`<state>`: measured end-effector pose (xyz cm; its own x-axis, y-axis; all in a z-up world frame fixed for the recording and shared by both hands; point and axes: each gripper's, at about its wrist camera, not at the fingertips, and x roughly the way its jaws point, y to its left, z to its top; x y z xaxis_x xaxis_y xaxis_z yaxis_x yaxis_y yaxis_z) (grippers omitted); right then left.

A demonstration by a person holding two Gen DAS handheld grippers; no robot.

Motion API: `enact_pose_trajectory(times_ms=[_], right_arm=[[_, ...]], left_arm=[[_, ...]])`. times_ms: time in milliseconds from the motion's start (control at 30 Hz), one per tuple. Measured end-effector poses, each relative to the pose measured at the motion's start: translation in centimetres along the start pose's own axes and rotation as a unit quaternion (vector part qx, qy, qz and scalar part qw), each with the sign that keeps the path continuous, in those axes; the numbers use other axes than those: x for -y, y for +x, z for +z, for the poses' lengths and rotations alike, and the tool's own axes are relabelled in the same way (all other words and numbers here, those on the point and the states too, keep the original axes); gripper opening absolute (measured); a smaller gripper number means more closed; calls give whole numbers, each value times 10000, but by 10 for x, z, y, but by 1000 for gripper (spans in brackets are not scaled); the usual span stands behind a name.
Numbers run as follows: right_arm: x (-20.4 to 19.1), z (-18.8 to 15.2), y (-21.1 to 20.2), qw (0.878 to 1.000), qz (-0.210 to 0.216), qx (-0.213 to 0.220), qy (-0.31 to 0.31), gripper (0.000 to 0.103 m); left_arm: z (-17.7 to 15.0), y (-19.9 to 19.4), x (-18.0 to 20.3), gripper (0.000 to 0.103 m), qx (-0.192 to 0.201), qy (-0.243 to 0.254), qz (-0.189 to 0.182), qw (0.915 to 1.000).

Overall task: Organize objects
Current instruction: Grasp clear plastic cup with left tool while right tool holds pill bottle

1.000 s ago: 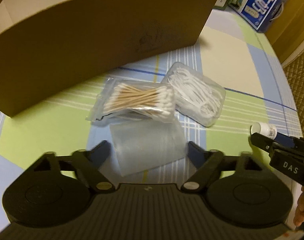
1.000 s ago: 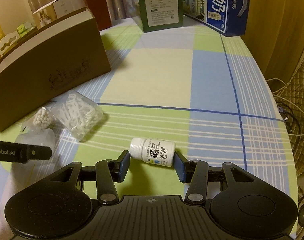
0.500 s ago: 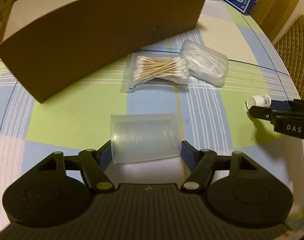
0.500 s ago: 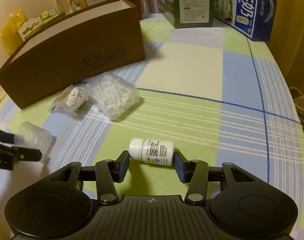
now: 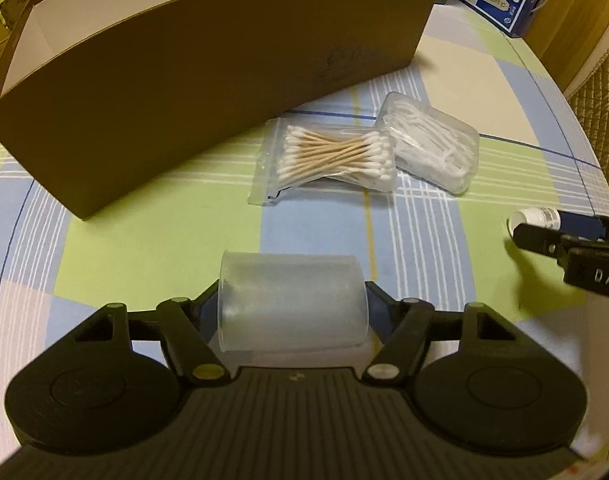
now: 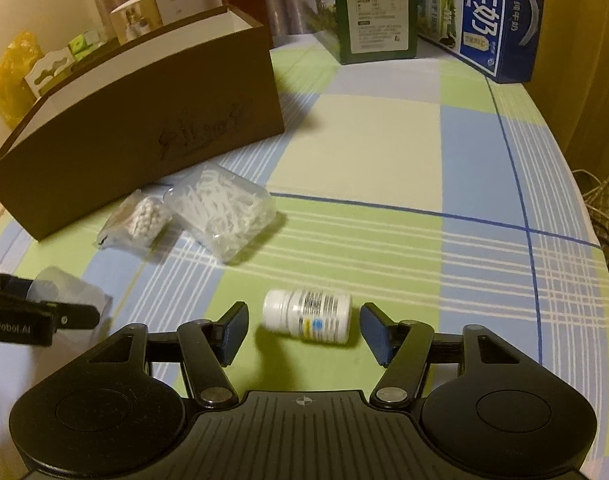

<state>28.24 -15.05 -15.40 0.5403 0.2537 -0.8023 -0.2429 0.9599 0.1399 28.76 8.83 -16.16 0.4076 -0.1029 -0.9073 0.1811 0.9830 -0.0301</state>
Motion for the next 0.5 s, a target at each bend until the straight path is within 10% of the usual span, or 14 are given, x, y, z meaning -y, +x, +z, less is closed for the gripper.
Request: enact_pose_trajectory(times_ms=[133,500], right_arm=[[-4,2,3,9999,-38,-68,-89,45],[-22,10,-10,9992,208,56,-328,44]], left_arm=[[-2,-2,-2,67,18,65,63,10000],[-2,-24,-10,67,198,63,98,9997]])
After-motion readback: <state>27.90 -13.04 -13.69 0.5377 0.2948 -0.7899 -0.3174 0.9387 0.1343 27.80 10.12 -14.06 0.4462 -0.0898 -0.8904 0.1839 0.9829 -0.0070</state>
